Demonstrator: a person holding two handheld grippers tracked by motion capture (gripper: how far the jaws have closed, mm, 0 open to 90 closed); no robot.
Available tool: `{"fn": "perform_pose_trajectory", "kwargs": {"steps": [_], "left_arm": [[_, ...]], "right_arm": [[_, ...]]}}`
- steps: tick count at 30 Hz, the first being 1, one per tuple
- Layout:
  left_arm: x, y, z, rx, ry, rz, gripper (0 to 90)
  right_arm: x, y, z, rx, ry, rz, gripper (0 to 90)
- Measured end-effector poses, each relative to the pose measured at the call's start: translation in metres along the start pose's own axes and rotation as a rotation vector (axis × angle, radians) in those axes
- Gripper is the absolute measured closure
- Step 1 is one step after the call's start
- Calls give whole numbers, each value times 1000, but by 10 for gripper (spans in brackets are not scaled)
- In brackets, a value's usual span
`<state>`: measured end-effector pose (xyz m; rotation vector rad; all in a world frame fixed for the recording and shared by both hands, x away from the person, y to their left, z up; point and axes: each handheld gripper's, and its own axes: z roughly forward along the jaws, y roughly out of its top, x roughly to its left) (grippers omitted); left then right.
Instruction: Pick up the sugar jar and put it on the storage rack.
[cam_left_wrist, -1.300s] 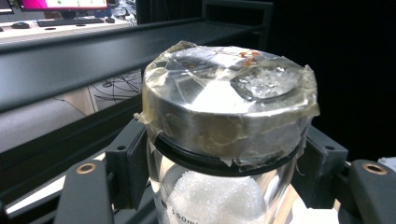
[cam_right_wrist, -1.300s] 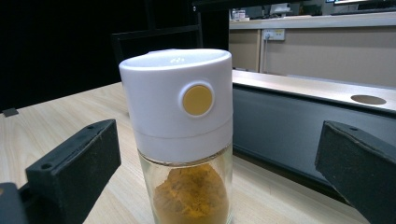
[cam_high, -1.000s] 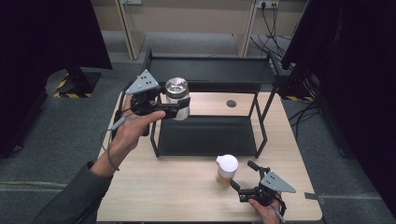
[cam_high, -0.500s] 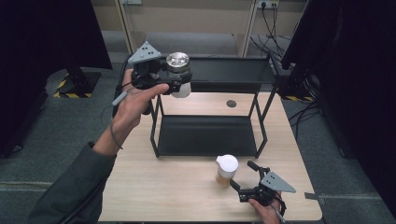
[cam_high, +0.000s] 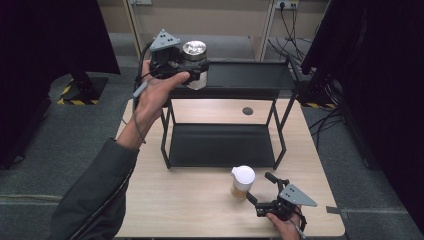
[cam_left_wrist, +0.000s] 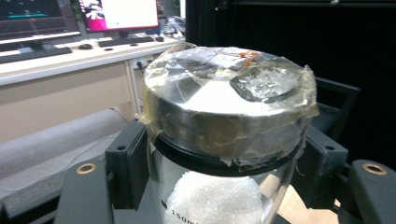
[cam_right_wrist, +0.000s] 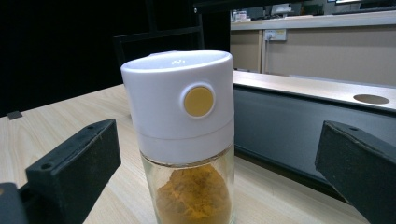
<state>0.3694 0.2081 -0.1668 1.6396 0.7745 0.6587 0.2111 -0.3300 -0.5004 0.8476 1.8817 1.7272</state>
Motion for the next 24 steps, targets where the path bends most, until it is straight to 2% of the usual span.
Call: {"fn": "perform_pose_trajectory", "kwargs": {"steps": [7, 14, 16, 24], "left_arm": [[-1, 1, 19, 2, 67, -22, 310], [0, -3, 27, -1, 102, -12, 310], [2, -6, 31, -3, 126, -15, 310], [2, -13, 40, -2, 155, -27, 311]], "right_arm": [[0, 0, 0, -1, 3, -1, 5], [0, 0, 0, -2, 3, 1, 4], [0, 0, 0, -3, 5, 0, 5], [0, 0, 0, -2, 6, -2, 5]]}}
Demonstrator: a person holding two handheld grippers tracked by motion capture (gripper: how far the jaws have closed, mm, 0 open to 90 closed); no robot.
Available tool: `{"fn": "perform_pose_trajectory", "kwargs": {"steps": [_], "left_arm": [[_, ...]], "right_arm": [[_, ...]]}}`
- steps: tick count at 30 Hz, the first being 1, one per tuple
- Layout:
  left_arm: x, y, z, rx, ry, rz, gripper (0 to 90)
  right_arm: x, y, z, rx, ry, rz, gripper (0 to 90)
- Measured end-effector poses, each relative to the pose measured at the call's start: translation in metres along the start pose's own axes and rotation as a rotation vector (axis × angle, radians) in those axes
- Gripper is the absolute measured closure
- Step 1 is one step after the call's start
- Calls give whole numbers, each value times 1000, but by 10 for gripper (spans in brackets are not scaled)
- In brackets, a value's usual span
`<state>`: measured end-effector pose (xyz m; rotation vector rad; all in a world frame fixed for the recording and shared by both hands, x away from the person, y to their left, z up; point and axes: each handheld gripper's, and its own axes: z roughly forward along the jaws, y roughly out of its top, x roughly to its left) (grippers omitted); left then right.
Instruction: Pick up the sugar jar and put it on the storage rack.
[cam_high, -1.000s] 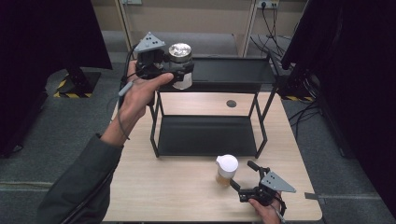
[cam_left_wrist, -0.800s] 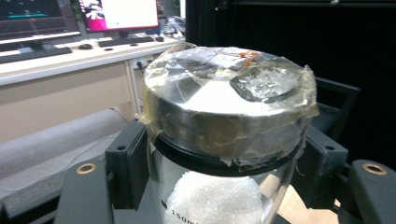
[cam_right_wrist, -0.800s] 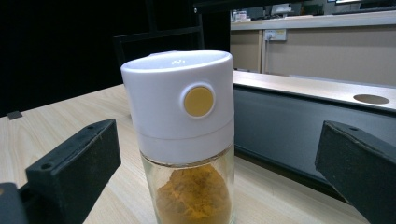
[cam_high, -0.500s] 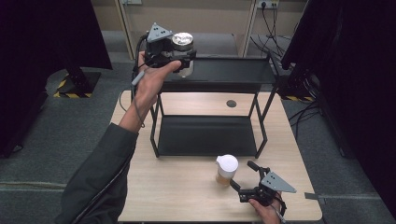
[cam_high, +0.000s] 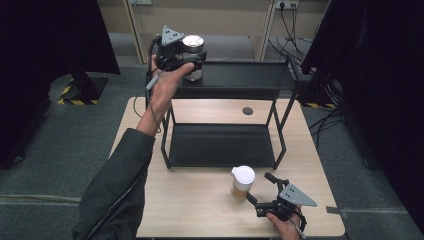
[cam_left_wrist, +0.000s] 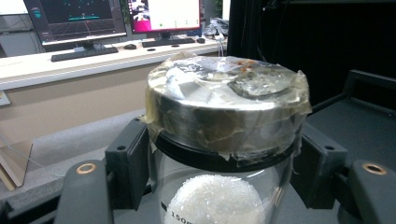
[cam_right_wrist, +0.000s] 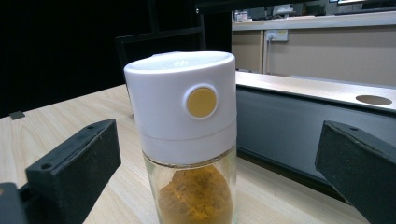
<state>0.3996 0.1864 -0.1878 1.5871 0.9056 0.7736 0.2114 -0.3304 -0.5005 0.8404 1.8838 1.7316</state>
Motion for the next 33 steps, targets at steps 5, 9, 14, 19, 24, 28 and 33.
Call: {"fn": "perform_pose_trajectory", "kwargs": {"steps": [5, 9, 14, 19, 24, 28, 33], "left_arm": [[-2, -1, 1, -5, 2, 7, 311], [-2, -3, 1, -10, 5, -1, 310], [-3, -4, 0, -8, 11, -12, 303], [-8, -3, -2, 1, 31, -36, 113], [-11, -2, -6, 19, 38, -27, 72], [-12, -4, -10, 22, 40, -36, 46], [-15, -10, -19, 12, 25, -49, 3]], "right_arm": [[0, 0, 0, 0, 0, 3, 5], [0, 0, 0, 2, 1, 2, 5], [0, 0, 0, 1, 1, 2, 4], [0, 0, 0, 2, 2, 2, 5], [0, 0, 0, 2, 3, 2, 4], [0, 0, 1, 4, 3, 0, 4], [0, 0, 0, 3, 2, 2, 5]]}}
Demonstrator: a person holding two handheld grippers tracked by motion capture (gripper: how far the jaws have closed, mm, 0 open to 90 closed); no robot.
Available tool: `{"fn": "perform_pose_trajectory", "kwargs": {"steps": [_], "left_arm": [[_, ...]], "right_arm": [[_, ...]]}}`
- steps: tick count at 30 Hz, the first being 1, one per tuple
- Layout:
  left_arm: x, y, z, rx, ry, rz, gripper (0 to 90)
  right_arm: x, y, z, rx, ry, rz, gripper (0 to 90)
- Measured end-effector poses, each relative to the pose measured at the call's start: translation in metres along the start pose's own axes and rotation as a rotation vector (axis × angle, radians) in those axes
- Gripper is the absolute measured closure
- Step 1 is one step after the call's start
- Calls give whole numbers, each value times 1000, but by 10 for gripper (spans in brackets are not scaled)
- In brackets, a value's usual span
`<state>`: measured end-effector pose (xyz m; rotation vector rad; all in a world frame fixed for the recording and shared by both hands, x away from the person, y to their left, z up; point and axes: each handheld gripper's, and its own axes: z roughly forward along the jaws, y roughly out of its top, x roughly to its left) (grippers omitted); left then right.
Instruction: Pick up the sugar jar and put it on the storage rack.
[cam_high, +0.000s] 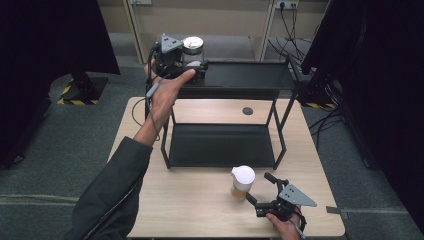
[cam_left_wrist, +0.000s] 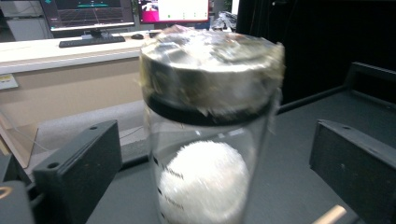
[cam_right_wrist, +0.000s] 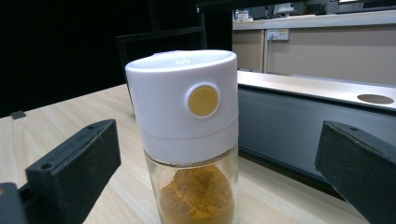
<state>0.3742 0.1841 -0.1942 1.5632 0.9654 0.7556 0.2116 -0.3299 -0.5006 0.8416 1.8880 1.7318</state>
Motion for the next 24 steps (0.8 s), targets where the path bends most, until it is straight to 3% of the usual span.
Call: {"fn": "perform_pose_trajectory", "kwargs": {"steps": [24], "left_arm": [[-1, -36, -34, -68, -126, -11, 0]], "right_arm": [[0, 0, 1, 0, -1, 1, 5]]}}
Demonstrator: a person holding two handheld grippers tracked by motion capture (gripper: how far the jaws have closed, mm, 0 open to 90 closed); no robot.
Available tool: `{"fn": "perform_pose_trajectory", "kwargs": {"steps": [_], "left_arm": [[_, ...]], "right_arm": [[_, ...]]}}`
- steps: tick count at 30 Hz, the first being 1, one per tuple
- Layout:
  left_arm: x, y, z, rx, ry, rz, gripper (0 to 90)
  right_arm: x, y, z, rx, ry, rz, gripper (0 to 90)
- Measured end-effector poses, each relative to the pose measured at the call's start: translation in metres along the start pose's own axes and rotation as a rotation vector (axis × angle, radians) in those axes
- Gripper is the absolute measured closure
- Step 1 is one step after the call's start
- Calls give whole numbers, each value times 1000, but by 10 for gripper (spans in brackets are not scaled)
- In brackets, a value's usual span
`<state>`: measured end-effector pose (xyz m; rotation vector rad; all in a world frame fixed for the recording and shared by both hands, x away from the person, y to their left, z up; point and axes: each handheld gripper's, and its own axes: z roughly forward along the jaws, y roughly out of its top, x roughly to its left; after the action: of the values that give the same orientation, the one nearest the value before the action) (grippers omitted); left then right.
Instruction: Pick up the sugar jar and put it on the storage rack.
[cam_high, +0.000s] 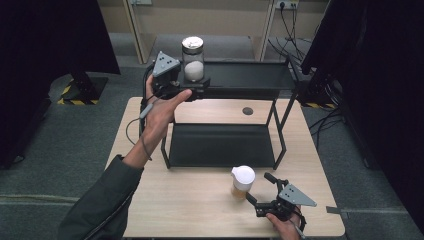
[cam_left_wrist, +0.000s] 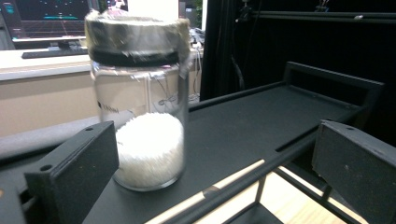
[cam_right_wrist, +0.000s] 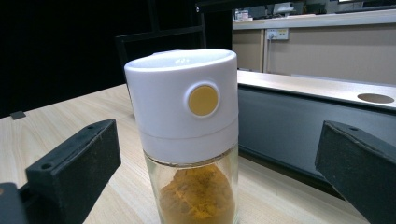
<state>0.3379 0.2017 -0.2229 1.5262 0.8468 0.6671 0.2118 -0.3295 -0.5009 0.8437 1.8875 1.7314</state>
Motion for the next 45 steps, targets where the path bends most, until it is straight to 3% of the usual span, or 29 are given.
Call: {"fn": "perform_pose_trajectory", "kwargs": {"steps": [9, 25, 45], "left_arm": [[-7, -17, -11, -19, -43, 16, 0], [-19, -58, -29, -58, -133, 8, 1], [-21, -129, -45, -59, -180, -6, 2]], "right_arm": [[0, 0, 0, 0, 0, -1, 5], [0, 0, 0, 1, 1, -2, 4], [1, 0, 0, 2, 3, 1, 4]]}}
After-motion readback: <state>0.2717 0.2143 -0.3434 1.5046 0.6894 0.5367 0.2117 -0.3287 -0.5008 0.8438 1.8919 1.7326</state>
